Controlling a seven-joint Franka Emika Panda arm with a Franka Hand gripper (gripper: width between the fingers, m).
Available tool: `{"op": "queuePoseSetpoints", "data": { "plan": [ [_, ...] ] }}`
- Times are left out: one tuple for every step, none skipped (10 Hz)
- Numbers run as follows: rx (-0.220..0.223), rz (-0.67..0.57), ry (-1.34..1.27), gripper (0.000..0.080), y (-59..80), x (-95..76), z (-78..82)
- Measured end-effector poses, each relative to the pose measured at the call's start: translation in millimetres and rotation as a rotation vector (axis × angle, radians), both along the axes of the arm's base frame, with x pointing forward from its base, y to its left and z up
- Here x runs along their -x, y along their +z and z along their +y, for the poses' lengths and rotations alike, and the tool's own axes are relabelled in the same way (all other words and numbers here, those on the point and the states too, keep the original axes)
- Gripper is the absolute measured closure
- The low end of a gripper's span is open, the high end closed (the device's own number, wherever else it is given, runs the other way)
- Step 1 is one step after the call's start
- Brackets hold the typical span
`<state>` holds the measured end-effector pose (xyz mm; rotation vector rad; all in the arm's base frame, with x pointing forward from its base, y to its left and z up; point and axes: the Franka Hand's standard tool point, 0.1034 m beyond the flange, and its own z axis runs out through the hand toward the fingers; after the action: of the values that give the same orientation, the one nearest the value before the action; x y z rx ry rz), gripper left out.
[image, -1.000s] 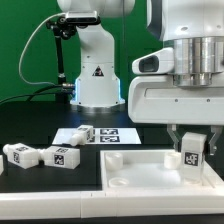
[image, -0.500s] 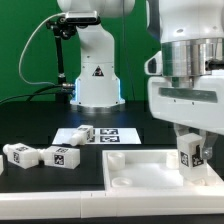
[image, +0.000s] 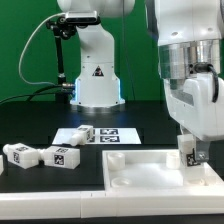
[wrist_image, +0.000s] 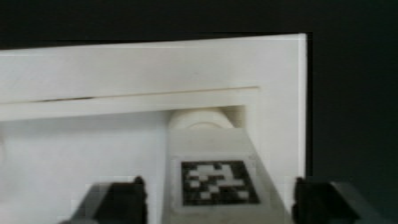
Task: Assemble one leg
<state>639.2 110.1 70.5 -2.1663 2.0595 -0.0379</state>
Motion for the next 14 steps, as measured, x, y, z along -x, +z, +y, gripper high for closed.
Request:
{"op": "queuePoseSetpoints", "data": {
  "plan": [
    [0.019, -0.008, 0.166, 0.0260, -1.5, 1.9, -1.1],
    [0.042, -0.026, 0.371, 0.0260, -1.3, 1.6, -2.8],
    [0.051, -0.027, 0.585, 0.0173, -1.7, 4.2, -2.7],
    [0.044, -0.023, 0.705, 0.0157, -0.1, 6.8, -2.2],
    [0.082, -0.068, 0.729, 0.0157, 3.4, 6.7, -4.7],
    [0.090, -0.065, 0.788, 0.0151, 1.2, 8.5, -6.8],
    [0.100, -0.070, 0.847, 0.0150, 1.1, 7.7, -8.3],
    [0.121, -0.074, 0.958, 0.0150, 2.4, 6.8, -8.1],
    [0.154, -0.078, 1.166, 0.0150, 9.6, 0.3, -4.1],
    [0.157, -0.084, 1.215, 0.0150, 12.0, -3.7, -2.9],
    [0.154, -0.080, 1.175, 0.0177, 11.0, -2.9, -3.5],
    [0.148, -0.076, 1.132, 0.0177, 10.8, -2.8, -3.5],
    [0.142, -0.071, 1.075, 0.0352, 10.7, -2.8, -3.6],
    [0.134, -0.065, 1.002, 0.0352, 10.7, -2.7, -3.4]
  ]
}}
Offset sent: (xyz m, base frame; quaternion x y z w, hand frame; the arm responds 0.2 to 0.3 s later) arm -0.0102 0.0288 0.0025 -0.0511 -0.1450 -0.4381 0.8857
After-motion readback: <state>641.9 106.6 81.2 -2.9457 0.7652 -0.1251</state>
